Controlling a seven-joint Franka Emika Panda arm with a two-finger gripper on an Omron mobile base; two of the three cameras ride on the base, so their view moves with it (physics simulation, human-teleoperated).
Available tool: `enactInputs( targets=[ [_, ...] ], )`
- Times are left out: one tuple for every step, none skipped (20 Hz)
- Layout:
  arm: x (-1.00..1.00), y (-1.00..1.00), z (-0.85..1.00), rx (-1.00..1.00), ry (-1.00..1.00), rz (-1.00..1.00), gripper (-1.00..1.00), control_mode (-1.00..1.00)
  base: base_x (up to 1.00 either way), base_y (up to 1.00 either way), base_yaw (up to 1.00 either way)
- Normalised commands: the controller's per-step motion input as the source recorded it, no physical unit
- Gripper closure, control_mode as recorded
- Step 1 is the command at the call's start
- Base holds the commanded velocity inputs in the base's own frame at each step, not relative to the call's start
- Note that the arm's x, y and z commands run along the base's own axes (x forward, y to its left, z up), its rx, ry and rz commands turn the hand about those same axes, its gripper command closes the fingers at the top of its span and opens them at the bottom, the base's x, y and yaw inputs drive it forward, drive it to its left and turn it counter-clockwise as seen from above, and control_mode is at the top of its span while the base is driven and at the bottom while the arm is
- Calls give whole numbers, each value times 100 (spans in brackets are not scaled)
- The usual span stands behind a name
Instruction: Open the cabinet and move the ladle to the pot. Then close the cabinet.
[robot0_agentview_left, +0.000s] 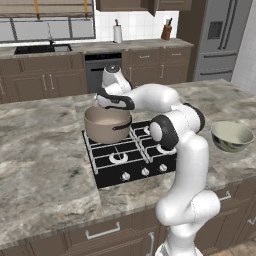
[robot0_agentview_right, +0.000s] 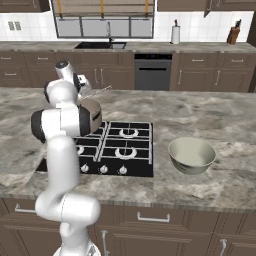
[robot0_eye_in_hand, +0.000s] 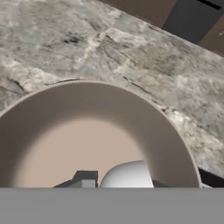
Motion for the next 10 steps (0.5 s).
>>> enactInputs(
  targets=[
    [29,9,-42,0,7,0,100,-100,0,0,0],
    [34,0,-45,0,9,0,100,-100,0,0,0],
    [31,0,-39,0,8,-1,100,-100,0,0,0],
    [36,0,-47,0,9,-3,100,-100,0,0,0],
    [29,0,-57,0,9,-4,100,-100,0,0,0],
    [26,0,-71,0,10,-5,100,-100,0,0,0],
    [14,0,-77,0,11,-6,100,-100,0,0,0],
    [0,-7,-81,0,9,-9,100,-100,0,0,0],
    [0,-17,-79,0,8,-11,100,-100,0,0,0],
    [0,-18,-88,0,10,-11,100,-100,0,0,0]
  ],
)
